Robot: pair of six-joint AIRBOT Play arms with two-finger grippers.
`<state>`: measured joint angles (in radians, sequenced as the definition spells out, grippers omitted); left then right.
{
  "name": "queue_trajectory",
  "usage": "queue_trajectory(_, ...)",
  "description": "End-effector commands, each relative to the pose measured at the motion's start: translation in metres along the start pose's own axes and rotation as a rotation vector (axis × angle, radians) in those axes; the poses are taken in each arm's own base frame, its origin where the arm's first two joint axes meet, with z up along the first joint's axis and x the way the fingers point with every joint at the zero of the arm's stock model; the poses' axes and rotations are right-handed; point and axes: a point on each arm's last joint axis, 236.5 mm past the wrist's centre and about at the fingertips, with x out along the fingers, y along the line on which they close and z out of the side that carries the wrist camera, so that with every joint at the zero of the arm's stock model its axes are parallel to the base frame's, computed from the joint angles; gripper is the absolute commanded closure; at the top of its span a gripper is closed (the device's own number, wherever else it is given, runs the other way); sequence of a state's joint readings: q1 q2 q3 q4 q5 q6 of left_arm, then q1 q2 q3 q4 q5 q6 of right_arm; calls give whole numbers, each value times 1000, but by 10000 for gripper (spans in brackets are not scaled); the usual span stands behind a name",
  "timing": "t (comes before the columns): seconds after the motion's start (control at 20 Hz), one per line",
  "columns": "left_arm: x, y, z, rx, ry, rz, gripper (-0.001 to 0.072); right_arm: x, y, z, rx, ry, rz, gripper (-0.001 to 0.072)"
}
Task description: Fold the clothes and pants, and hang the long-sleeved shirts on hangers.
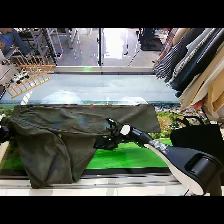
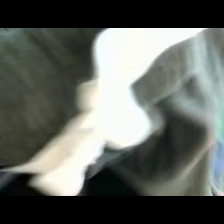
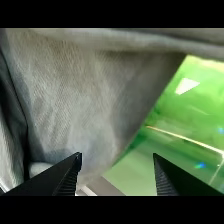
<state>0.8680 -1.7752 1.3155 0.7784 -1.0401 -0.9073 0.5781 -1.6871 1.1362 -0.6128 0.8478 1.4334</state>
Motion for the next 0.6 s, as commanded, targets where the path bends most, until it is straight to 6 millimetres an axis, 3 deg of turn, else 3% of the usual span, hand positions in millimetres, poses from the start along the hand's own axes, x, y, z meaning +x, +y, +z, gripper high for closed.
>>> queue_trajectory(0.0, 1, 4, 9, -31, -36, 32, 689, 15, 3, -2, 33, 16, 9, 214)
queue_trajectory(0.15, -10, -2, 14, -18, -50, 28, 690, 22, 9, 2, 28, -18, 13, 218)
queue_trajectory(0.3, -34, -25, 21, 25, -69, 7, 690, 29, 18, 17, -16, -112, 12, 474)
queue_trajectory(0.35, -45, -37, 24, 45, -75, -8, 690, 31, 23, 19, -67, -131, 15, 625)
queue_trajectory(0.4, -60, -49, 30, 63, -86, -19, 690, 29, 29, 17, -122, -121, 15, 687)
queue_trajectory(0.45, -78, -62, 40, 83, -106, -28, 690, 19, 30, 13, -199, -103, -16, 689)
queue_trajectory(0.55, -119, -88, 65, 144, -157, -37, 690, -36, 1, 10, -376, -70, -244, 689)
